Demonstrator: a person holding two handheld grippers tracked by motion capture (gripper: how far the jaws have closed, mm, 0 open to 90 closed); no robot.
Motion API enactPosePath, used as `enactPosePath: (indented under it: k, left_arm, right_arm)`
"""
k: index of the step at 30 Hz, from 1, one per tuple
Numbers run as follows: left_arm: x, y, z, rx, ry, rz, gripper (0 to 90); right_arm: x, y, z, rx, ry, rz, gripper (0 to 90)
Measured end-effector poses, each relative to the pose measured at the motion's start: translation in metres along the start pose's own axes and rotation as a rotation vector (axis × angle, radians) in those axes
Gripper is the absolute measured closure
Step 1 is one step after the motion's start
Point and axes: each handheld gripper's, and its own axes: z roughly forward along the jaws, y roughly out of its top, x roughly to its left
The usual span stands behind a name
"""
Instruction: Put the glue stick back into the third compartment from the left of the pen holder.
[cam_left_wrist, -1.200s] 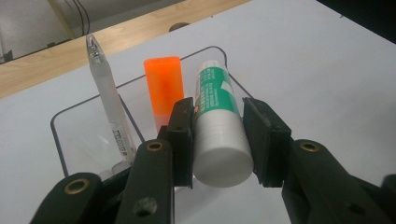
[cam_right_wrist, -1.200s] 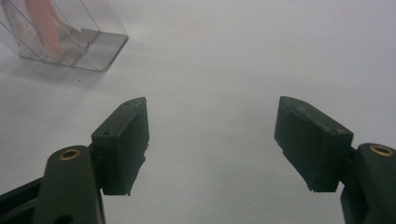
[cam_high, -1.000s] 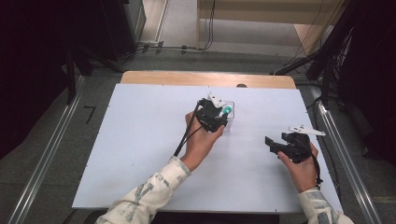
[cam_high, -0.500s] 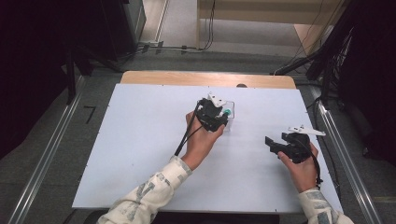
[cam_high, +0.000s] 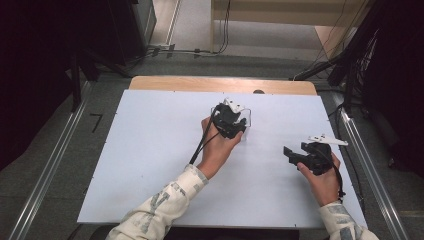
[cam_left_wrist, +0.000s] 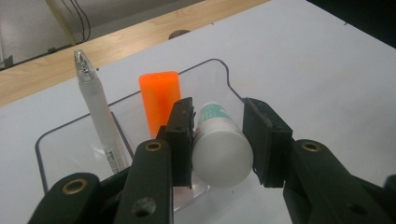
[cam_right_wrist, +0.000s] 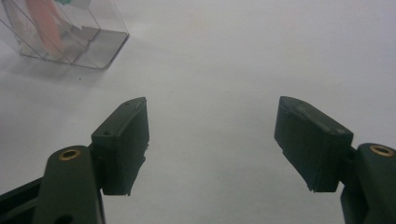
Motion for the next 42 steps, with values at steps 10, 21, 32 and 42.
enactPosePath:
  k: [10, 21, 32, 42]
  left_arm:
    - [-0.001, 0.001, 0.002, -0.006, -0.010, -0.003, 52.6]
    - [0.006, -0.004, -0.008, -0.015, -0.016, -0.023, 41.6]
    - [0.014, -0.017, -0.021, -0.022, -0.016, -0.038, 35.4]
    - [0.023, -0.032, -0.037, -0.037, -0.037, -0.071, 29.7]
  right_arm:
    - [0.000, 0.000, 0.000, 0.001, 0.000, 0.000, 25.2]
    - [0.000, 0.000, 0.000, 0.001, -0.002, 0.000, 25.2]
    - [0.000, -0.001, 0.001, 0.004, -0.006, -0.001, 25.0]
    - [0.000, -0.001, 0.000, 0.001, -0.007, 0.003, 24.9]
